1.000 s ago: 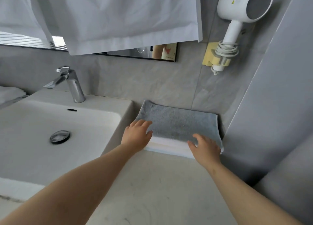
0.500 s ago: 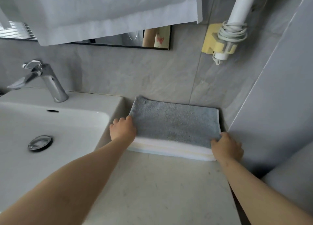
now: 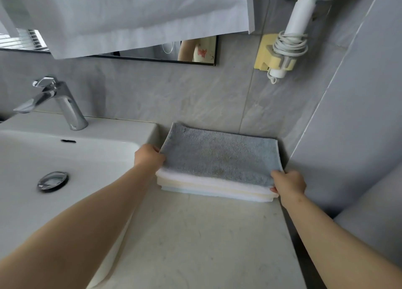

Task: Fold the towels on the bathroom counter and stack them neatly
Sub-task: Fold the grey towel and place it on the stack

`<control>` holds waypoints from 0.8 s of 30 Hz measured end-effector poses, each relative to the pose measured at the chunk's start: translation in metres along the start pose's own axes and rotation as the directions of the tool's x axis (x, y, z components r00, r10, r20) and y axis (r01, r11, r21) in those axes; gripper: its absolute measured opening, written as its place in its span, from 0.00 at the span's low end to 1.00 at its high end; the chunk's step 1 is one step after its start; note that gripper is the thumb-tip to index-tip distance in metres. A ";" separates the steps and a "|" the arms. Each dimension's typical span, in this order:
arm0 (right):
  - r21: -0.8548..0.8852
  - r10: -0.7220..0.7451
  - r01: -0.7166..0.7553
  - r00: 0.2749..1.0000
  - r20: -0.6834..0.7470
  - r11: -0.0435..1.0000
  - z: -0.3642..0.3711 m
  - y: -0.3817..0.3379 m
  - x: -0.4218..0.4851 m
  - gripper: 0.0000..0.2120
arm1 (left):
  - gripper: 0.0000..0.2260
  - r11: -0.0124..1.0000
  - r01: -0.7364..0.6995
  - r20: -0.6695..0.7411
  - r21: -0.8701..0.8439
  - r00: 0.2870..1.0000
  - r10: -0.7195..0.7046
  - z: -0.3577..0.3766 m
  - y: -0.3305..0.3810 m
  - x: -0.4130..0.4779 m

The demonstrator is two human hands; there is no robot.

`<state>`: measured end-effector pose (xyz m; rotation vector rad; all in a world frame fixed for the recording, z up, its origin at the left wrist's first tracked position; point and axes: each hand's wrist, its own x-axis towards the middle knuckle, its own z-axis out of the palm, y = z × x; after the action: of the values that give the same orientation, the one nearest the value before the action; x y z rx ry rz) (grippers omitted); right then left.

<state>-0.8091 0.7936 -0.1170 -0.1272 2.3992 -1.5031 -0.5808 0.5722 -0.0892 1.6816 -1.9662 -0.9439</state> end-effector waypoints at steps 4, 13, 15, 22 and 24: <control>0.105 0.116 -0.127 0.988 0.104 0.986 -0.010 0.001 -0.007 0.08 | 0.11 0.933 0.240 0.239 -0.268 0.955 -0.177 -0.011 -0.008 -0.009; -0.005 0.109 -0.110 0.981 0.161 0.994 -0.006 0.002 0.008 0.08 | 0.09 0.951 0.208 0.267 -0.229 0.953 -0.144 0.005 0.000 -0.003; -0.010 0.105 -0.105 0.984 0.143 0.994 -0.002 -0.002 0.017 0.07 | 0.19 0.976 0.158 0.246 -0.153 0.962 -0.117 0.009 0.007 0.010; 0.076 0.165 -0.181 0.970 0.177 0.981 0.012 -0.013 0.046 0.07 | 0.26 0.991 -0.021 0.328 -0.132 0.942 0.064 0.022 0.023 0.035; 0.087 0.183 -0.202 0.965 0.186 0.976 0.016 -0.017 0.053 0.04 | 0.28 0.991 -0.066 0.321 -0.119 0.942 0.101 0.027 0.024 0.039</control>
<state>-0.8560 0.7602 -0.1196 -0.0030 2.1221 -1.4597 -0.6238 0.5420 -0.0964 1.4431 -2.1290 -1.3416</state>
